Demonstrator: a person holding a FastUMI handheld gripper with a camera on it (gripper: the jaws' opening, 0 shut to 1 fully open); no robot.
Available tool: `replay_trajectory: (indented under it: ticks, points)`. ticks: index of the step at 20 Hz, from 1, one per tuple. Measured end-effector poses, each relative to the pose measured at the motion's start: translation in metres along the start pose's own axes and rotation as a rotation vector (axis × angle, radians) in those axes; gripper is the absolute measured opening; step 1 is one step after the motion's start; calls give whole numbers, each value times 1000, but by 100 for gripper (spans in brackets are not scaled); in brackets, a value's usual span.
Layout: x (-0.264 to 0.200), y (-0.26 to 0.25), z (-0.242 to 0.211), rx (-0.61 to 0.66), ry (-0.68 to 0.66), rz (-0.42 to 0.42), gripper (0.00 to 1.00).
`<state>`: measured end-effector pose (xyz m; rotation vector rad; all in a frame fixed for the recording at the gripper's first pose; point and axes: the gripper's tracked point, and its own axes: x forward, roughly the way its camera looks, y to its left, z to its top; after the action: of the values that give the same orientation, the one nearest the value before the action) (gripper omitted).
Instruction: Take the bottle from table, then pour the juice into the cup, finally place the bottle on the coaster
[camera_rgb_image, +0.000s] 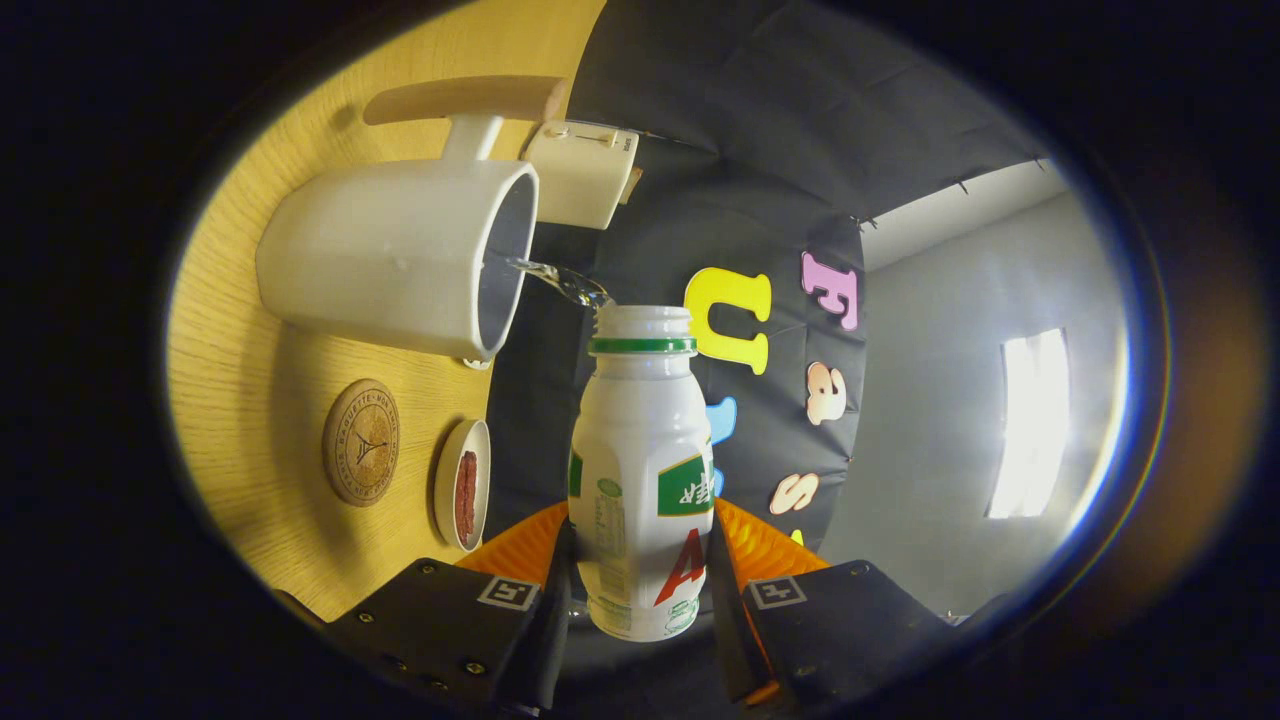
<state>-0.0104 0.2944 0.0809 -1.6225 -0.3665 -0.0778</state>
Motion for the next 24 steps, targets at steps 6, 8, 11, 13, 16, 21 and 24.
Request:
replay_trajectory:
  ticks: [6, 8, 11, 13, 16, 21, 24]
  points:
    - [-2, 6, -3, -16, 4, 14, 61]
    - [-2, 6, -3, -19, 4, 17, 61]
    - [-2, 7, -3, -28, 4, 17, 61]
    - [-1, 5, -3, -29, 3, 13, 61]
    - [-2, 3, -2, -41, -2, 7, 61]
    - [-1, 2, -1, -52, -6, 1, 61]
    - [-1, 1, -2, -62, -7, -2, 61]
